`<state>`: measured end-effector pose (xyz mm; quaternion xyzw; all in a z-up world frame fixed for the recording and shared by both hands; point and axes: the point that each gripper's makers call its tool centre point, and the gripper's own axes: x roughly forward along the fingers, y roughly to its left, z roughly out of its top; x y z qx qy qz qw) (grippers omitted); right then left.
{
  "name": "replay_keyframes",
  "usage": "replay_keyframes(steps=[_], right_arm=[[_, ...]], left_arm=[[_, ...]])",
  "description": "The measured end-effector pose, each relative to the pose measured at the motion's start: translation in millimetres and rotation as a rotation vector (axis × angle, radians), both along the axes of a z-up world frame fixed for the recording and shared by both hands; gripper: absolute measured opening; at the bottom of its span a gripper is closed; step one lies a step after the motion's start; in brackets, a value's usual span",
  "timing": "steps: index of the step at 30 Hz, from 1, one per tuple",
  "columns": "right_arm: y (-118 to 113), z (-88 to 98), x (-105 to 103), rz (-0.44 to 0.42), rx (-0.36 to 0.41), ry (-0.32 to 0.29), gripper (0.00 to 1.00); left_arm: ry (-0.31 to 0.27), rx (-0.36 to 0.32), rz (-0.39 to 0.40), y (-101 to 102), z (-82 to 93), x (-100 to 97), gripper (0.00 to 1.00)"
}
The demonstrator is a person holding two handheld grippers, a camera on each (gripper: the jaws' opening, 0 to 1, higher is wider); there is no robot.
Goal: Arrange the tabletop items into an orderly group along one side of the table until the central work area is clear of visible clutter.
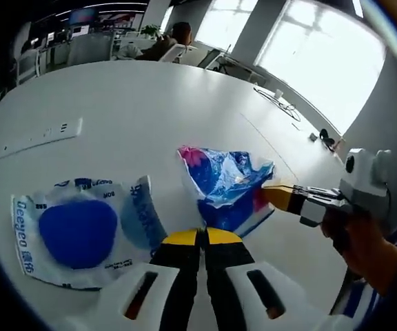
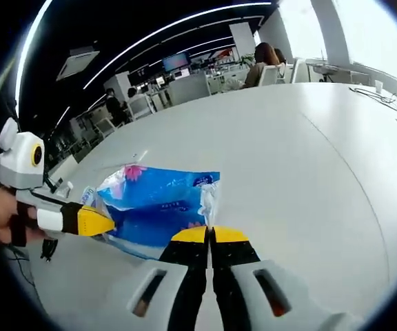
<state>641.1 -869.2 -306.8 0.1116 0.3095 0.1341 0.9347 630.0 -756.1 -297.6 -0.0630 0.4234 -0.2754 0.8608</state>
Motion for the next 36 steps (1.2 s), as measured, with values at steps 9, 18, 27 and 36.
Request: replay_keyframes(steps=[9,18,27,36], right_arm=[[-0.4,-12.2,3.7,0.002,0.001,0.015,0.00],[3.8,-16.5,4.8,0.006,0.003,0.016,0.00],[5.7,-20.3,2.7,-0.001,0.006,0.019,0.00],[5.8,-21.9,2.2,-0.002,0.001,0.018,0.00]], left_arm=[[0.013,0.004,0.013,-0.1,-8.5,2.3,0.00],[0.019,0.006,0.027,3.7,-10.6,2.9,0.00],[0.021,0.006,0.026,4.1,-12.8,3.1,0.00],[0.023,-0.001,0.032,3.6,-11.7,3.0,0.00]])
